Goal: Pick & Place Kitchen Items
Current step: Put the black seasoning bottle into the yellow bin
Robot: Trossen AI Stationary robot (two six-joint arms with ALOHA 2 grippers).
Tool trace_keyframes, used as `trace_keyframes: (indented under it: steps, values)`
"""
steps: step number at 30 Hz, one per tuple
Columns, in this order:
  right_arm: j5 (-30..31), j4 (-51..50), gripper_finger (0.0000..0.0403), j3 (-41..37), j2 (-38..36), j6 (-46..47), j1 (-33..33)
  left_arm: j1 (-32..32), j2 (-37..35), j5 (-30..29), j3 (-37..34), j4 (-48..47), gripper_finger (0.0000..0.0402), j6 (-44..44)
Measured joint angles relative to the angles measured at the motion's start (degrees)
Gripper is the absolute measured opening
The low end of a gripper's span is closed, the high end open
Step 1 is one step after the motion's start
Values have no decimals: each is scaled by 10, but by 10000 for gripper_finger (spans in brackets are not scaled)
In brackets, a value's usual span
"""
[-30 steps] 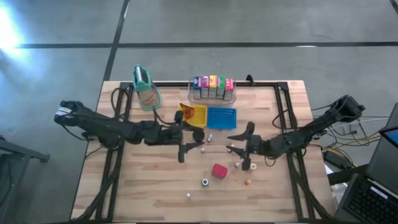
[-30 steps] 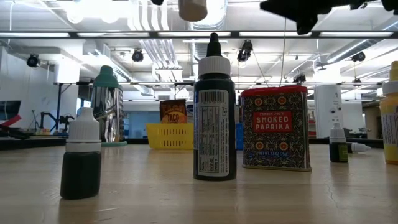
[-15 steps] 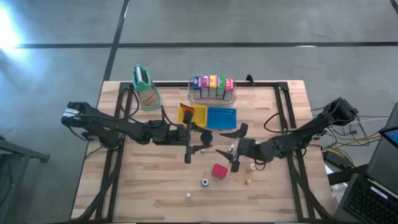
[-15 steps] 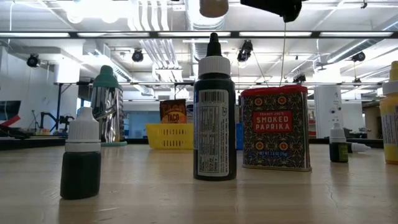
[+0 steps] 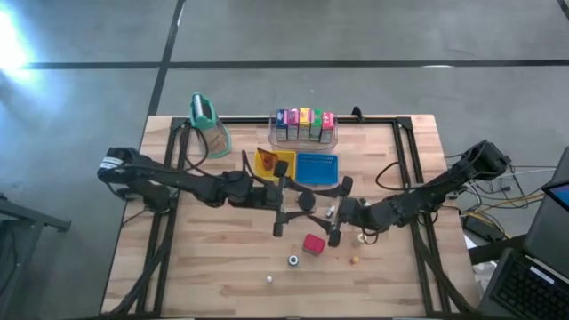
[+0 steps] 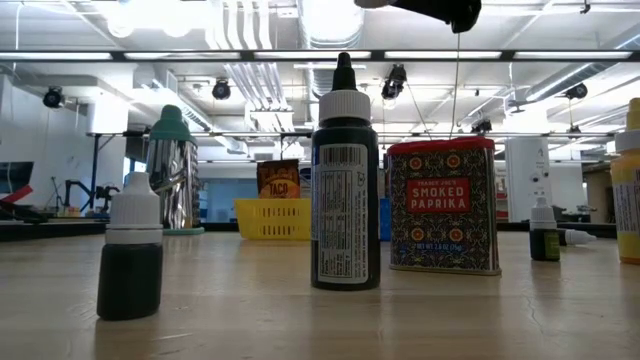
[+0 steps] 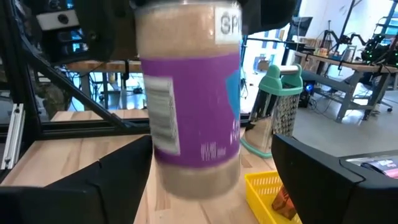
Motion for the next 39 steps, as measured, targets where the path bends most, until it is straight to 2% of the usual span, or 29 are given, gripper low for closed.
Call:
trace_keyframes:
  steps: [9,24,27,35,39]
  values:
    - [-1,-6,283,0,0,-1,0,2,38,15,53,-4,231,15]
    - [-1,-8,223,0,0,-11,0,5,38,25,57,-13,231,12]
    - [-1,-8,225,0,0,-13,0,5,38,25,57,-13,231,12]
    - [0,-8,270,0,0,-30,0,6,38,27,57,-16,231,3]
    - [1,-8,279,0,0,-30,0,6,38,28,56,-17,231,3]
